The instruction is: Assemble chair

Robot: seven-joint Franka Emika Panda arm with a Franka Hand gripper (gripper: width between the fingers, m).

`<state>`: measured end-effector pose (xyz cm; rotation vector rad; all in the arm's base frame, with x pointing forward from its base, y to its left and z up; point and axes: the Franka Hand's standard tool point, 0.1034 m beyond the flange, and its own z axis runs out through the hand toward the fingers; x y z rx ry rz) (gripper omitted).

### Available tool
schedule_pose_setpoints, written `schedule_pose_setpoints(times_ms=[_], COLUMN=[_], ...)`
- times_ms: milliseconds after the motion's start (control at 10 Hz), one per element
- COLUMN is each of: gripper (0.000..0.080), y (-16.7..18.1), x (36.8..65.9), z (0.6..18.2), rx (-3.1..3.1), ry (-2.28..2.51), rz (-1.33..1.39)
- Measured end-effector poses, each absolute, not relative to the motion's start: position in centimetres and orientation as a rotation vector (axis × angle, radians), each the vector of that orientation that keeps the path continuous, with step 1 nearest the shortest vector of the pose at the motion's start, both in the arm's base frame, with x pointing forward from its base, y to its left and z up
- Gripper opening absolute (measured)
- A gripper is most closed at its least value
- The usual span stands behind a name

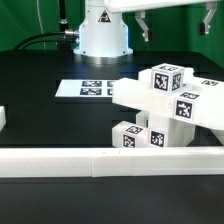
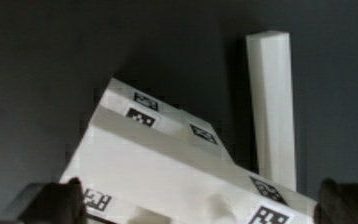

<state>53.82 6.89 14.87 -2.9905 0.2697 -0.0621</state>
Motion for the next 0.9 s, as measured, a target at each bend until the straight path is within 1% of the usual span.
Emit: schedule_pose_setpoints(times_ms=[300,400,500,600,700,800,900], gripper=[0.0648,0.0648,0.0648,0.0648,0.0648,0.0648,0.0648], y=[7.1,7.7,8.7,9.5,9.9,9.9,9.9], x=[53.4,52.2,50.4,49.3,48.5,48.3,48.3], z=[14.7,14.2,13.2,12.1,10.7,9.8,10.0], rx=[-2.991,-2.992,-2.997,-3.004,-3.012,-3.018,-3.017], ry=[0.273,0.293,0.301,0.292,0.279,0.274,0.276], rz=[-0.065,-0.083,-0.085,-0.099,-0.129,-0.161,-0.147])
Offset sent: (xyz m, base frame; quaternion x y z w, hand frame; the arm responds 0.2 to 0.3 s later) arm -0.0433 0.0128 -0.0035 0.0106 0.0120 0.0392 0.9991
